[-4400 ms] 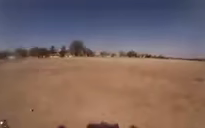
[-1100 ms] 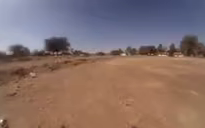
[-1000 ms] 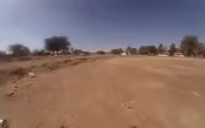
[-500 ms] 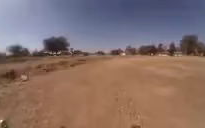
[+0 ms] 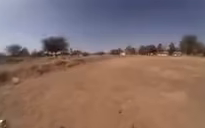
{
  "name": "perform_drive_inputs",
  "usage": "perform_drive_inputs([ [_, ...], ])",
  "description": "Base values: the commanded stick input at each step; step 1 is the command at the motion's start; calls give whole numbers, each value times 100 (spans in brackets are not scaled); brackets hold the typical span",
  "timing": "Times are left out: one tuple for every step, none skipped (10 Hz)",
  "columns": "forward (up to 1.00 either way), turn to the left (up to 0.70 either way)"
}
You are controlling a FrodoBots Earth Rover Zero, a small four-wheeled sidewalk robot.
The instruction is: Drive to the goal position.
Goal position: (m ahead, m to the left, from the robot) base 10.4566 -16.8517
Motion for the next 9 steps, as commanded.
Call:
perform_drive_inputs([
  [70, 0],
  [70, 0],
  [70, 0],
  [70, 0],
  [70, 0],
  [70, -3],
  [70, -20],
  [70, -27],
  [70, -27],
])
